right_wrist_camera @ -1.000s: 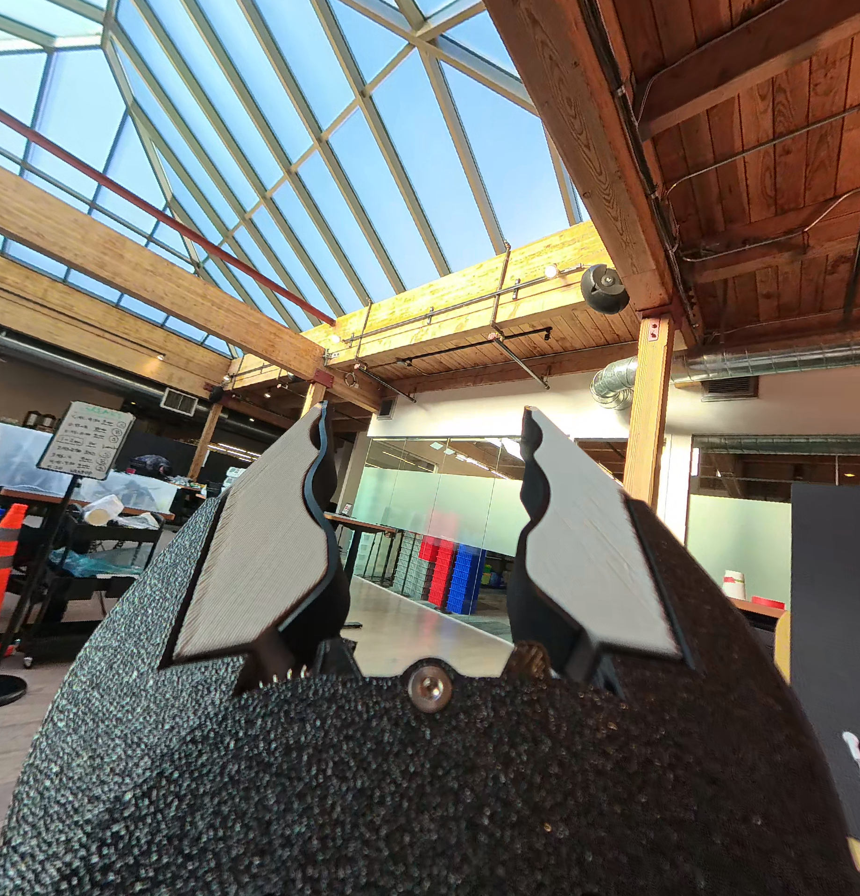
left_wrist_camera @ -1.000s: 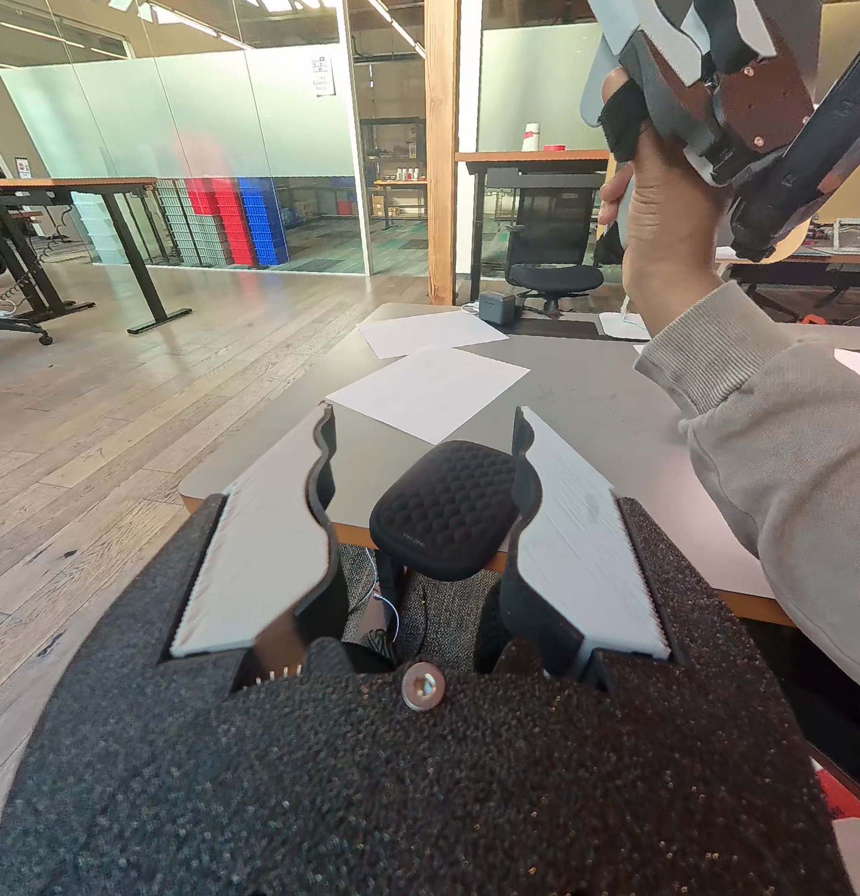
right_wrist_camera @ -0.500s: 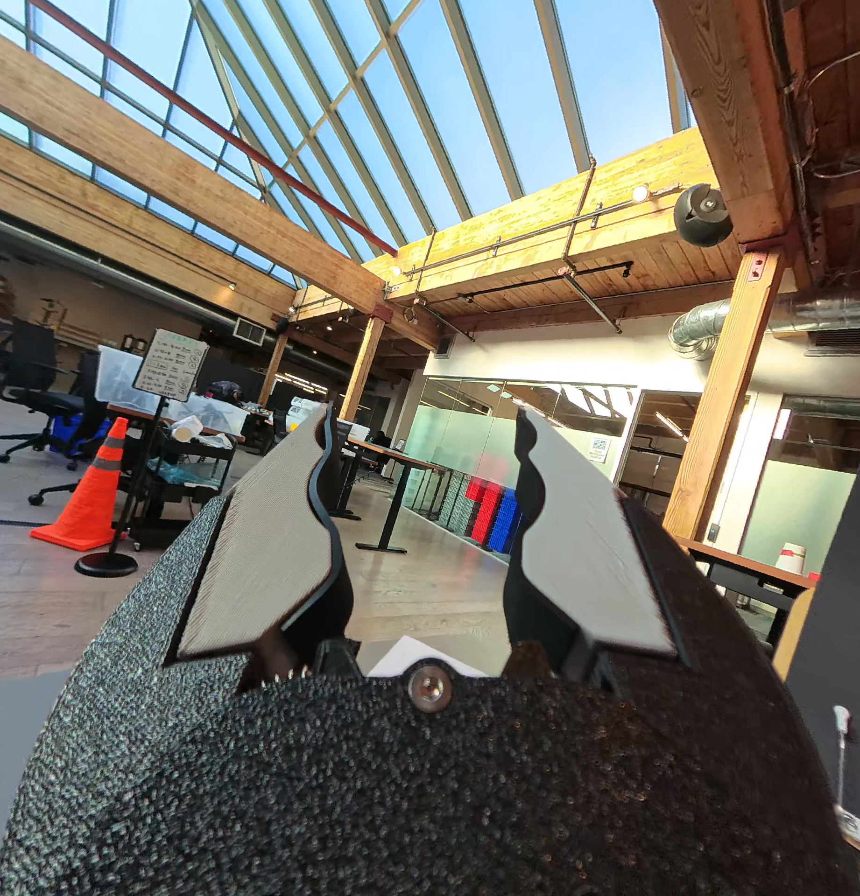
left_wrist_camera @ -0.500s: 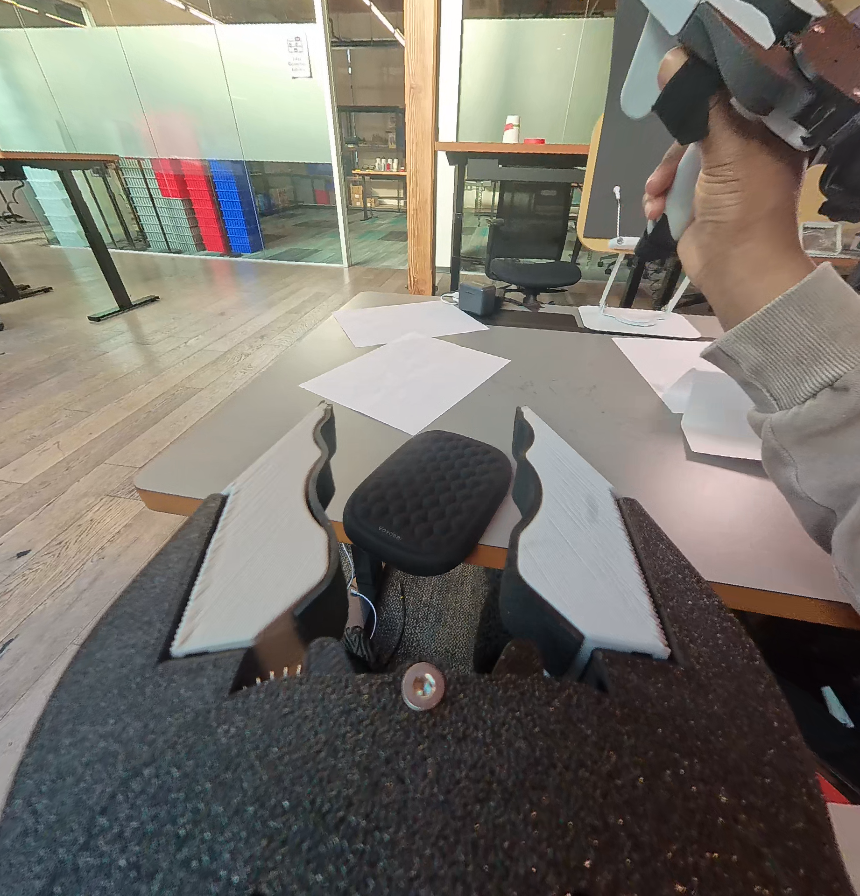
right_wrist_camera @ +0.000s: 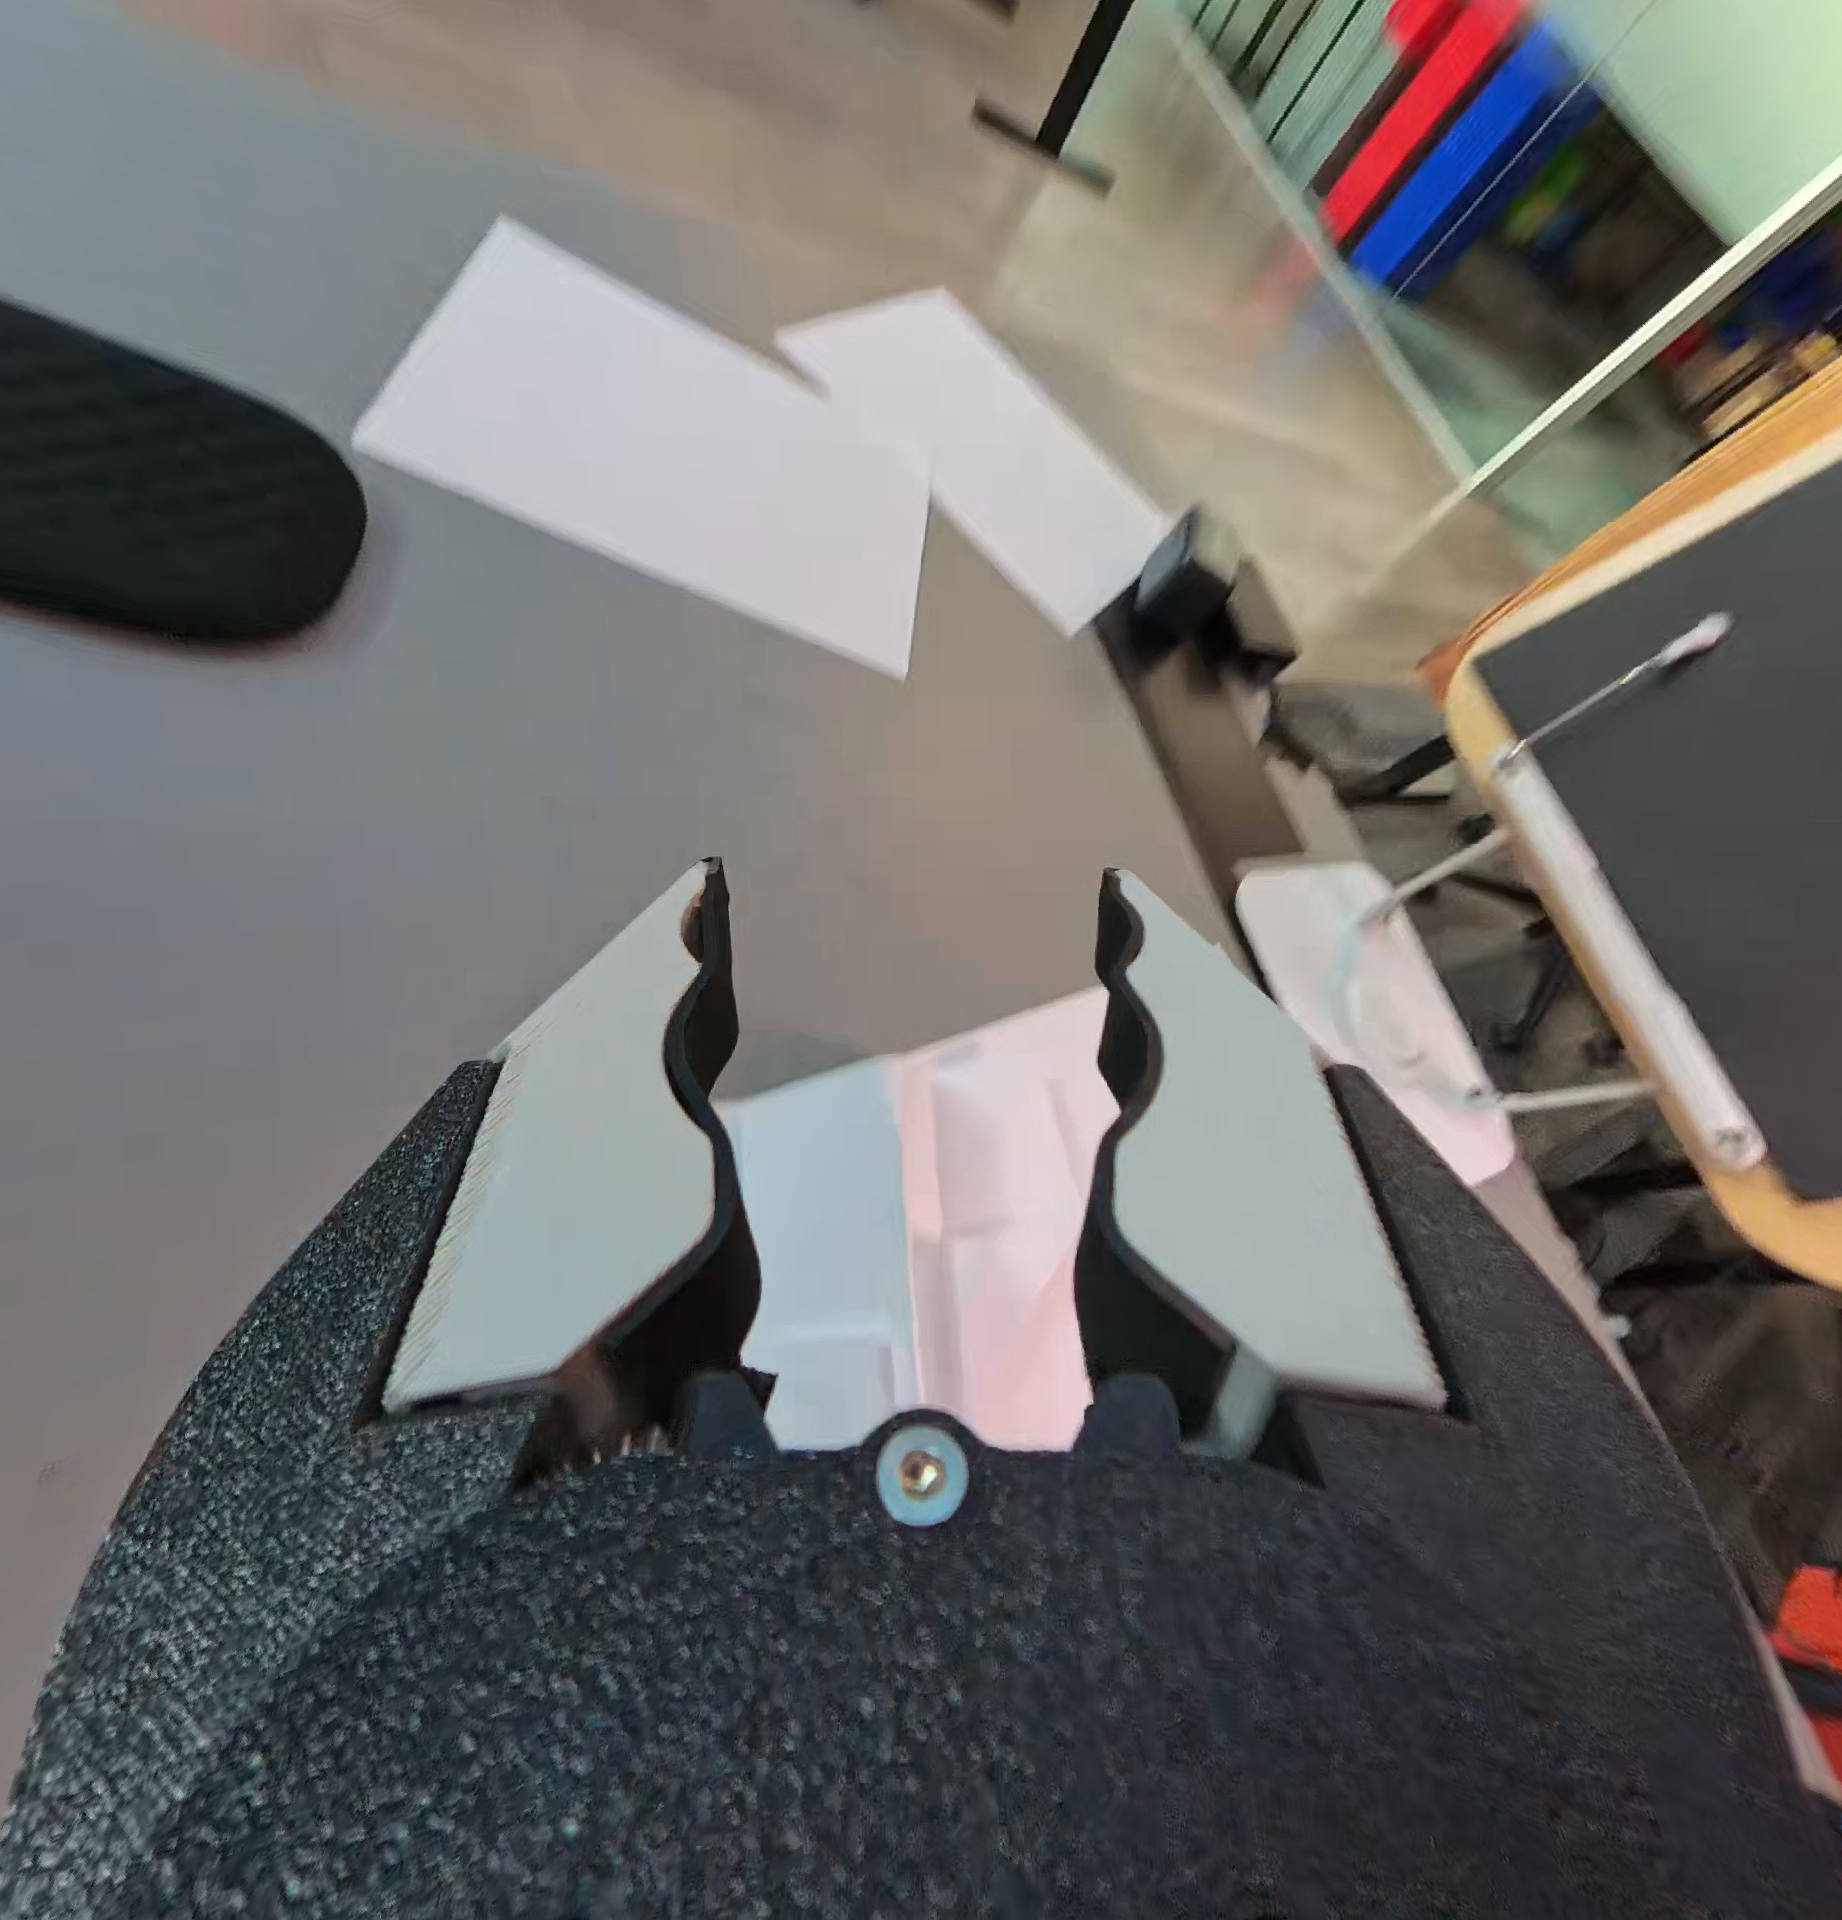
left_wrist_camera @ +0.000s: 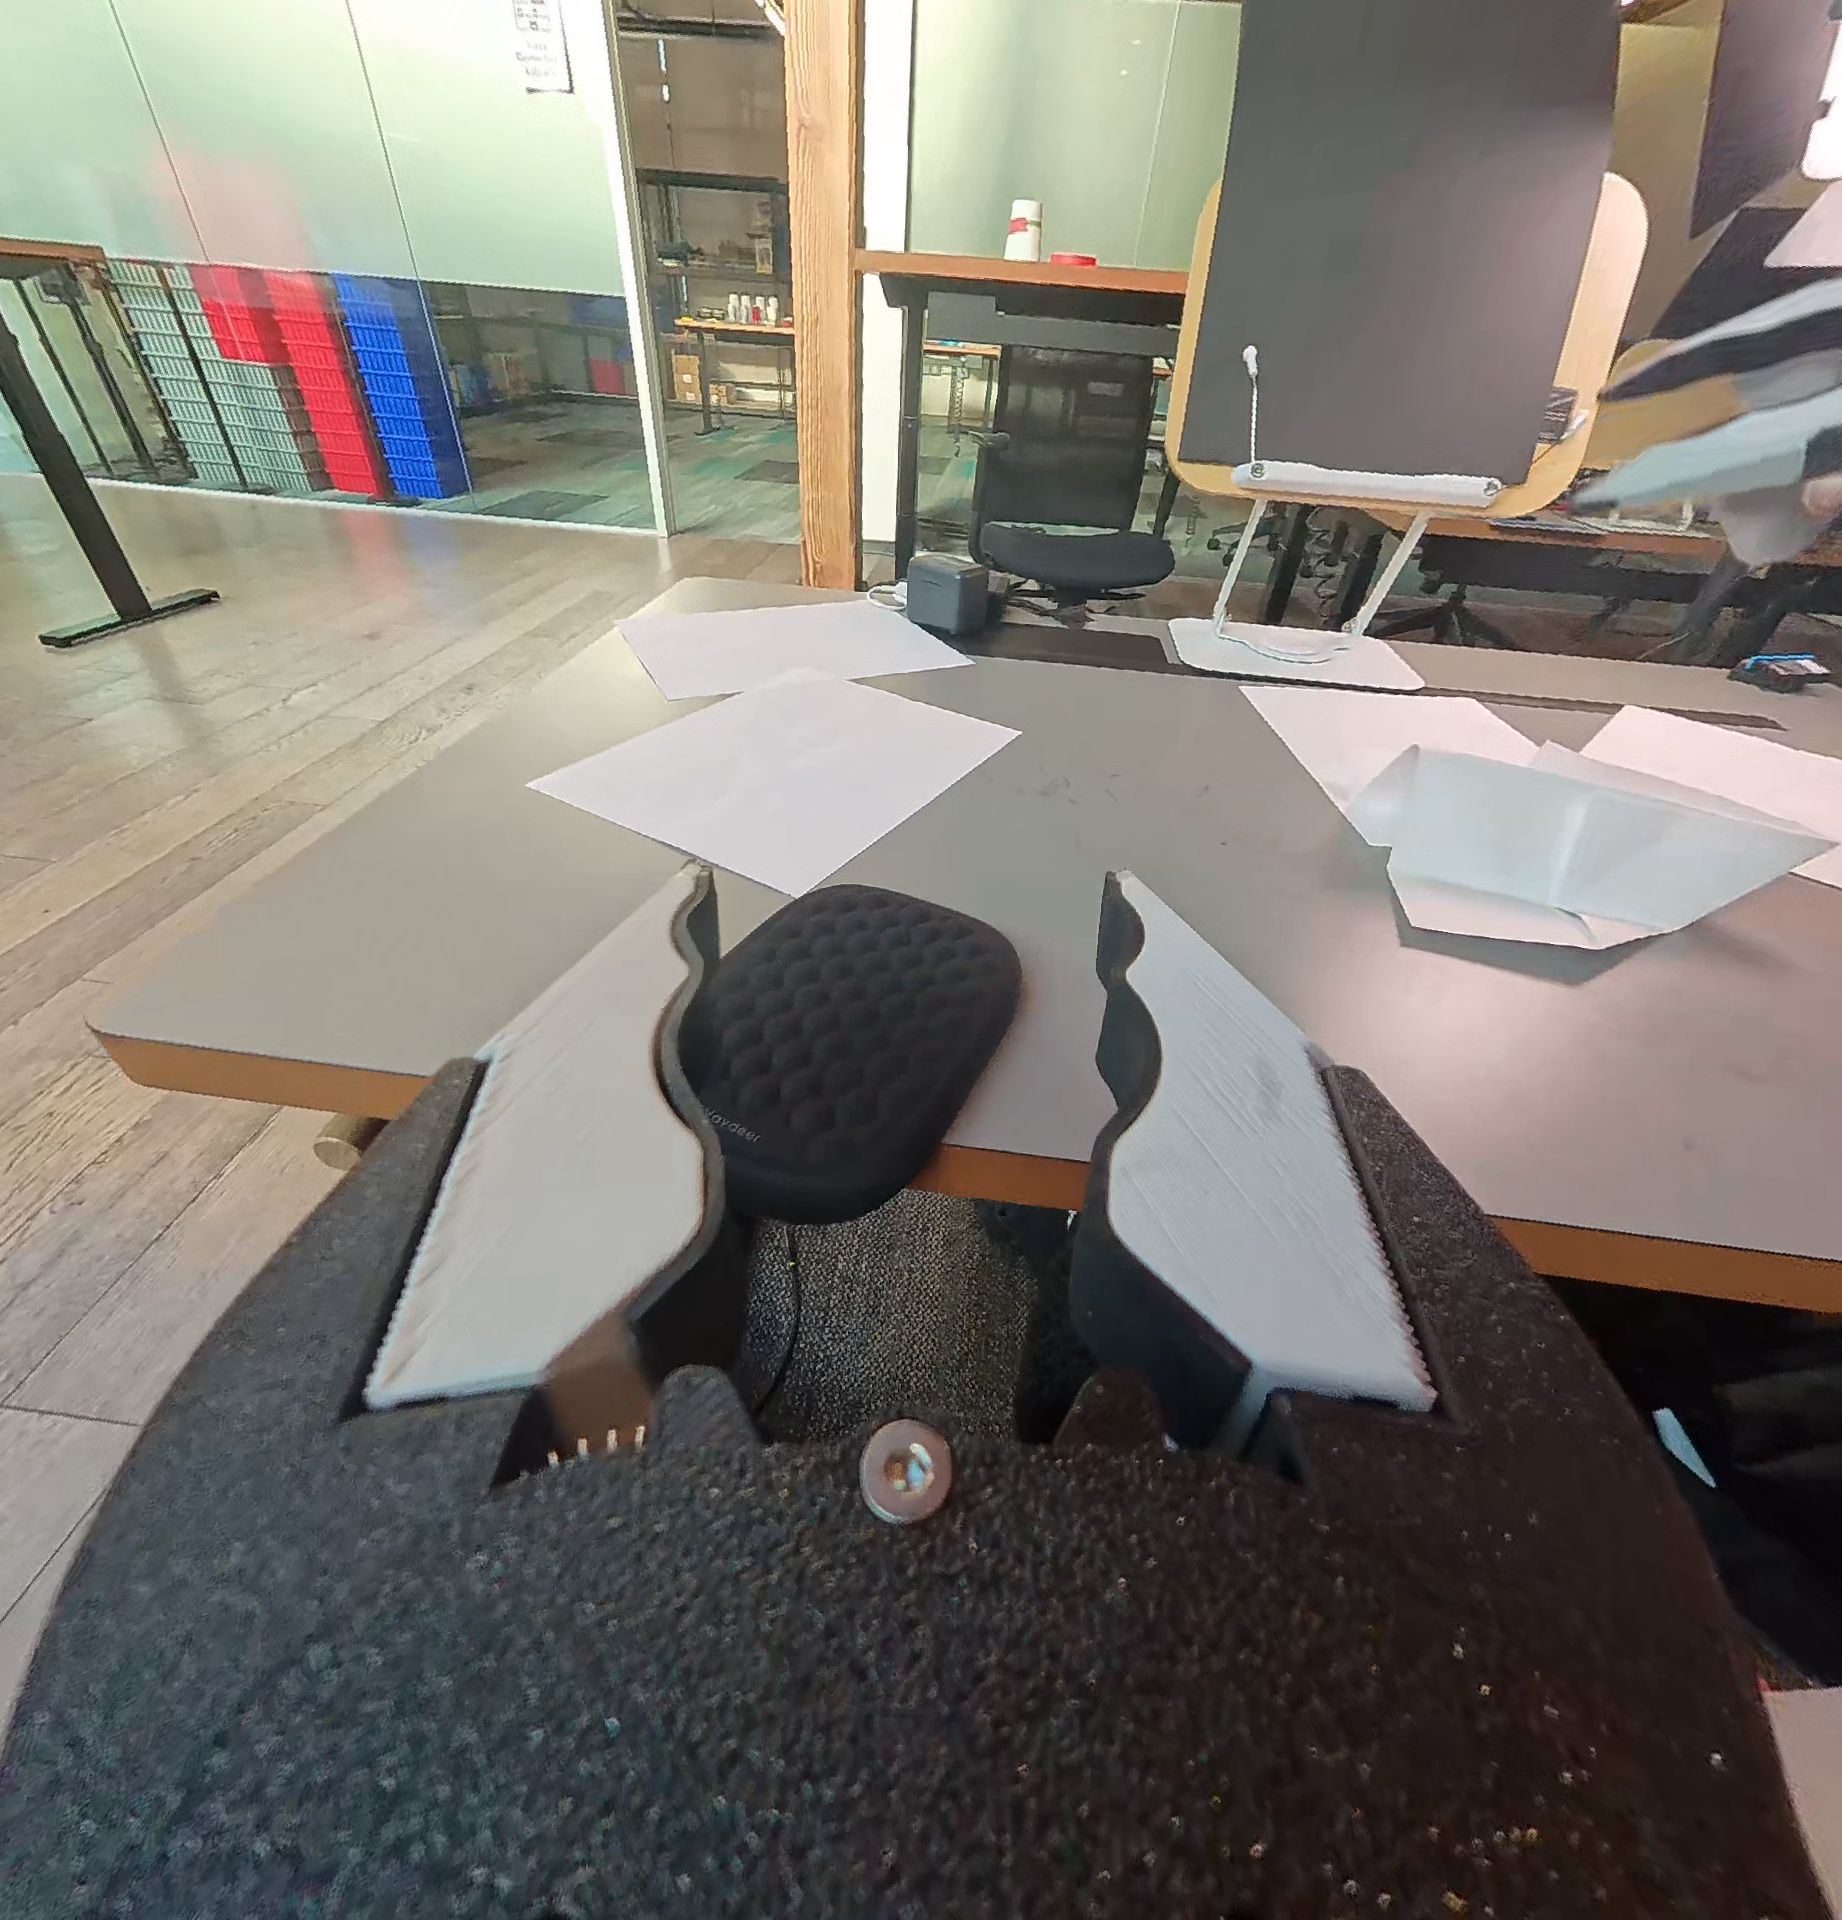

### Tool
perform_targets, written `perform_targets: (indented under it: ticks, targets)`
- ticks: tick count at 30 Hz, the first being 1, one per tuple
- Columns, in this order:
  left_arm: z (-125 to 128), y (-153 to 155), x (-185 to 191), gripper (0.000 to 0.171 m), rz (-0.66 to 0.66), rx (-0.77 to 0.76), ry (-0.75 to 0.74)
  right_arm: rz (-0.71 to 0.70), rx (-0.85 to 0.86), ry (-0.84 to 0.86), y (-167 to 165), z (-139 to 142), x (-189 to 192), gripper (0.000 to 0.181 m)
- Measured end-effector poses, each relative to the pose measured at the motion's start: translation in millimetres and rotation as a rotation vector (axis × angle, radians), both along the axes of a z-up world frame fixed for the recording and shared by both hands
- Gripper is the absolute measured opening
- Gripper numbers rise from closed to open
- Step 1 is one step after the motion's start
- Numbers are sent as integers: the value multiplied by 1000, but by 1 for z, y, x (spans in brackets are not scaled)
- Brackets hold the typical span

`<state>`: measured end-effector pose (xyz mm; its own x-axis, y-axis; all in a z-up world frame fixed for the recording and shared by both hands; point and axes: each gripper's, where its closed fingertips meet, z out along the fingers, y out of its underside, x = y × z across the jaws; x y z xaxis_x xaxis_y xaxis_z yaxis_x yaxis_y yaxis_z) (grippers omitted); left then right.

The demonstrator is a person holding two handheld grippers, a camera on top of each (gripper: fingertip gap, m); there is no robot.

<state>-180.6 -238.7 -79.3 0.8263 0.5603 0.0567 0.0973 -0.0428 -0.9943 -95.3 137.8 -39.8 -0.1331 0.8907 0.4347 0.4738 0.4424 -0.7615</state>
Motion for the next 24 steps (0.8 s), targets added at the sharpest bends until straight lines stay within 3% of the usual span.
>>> perform_targets:
  ticks: [5, 9, 13, 19, 22, 24]
  targets:
    - [-2, 9, 5, 73, -18, -14, -5, -60, -51, -411, 52, -83, 70, 73]
    - [-4, 16, 9, 73, -38, -28, -3, -88, -88, -637, 75, -127, 100, 77]
    - [-6, 27, 15, 73, -66, -35, -5, -67, -117, -732, 76, -150, 98, 77]
    - [-15, 54, 39, 73, -157, -55, -18, -33, -130, -866, 65, -170, 94, 60]
    - [-17, 64, 44, 73, -195, -56, -30, -21, -132, -895, 60, -173, 95, 29]
    - [-17, 68, 47, 73, -209, -56, -31, -13, -135, -903, 56, -173, 96, 19]
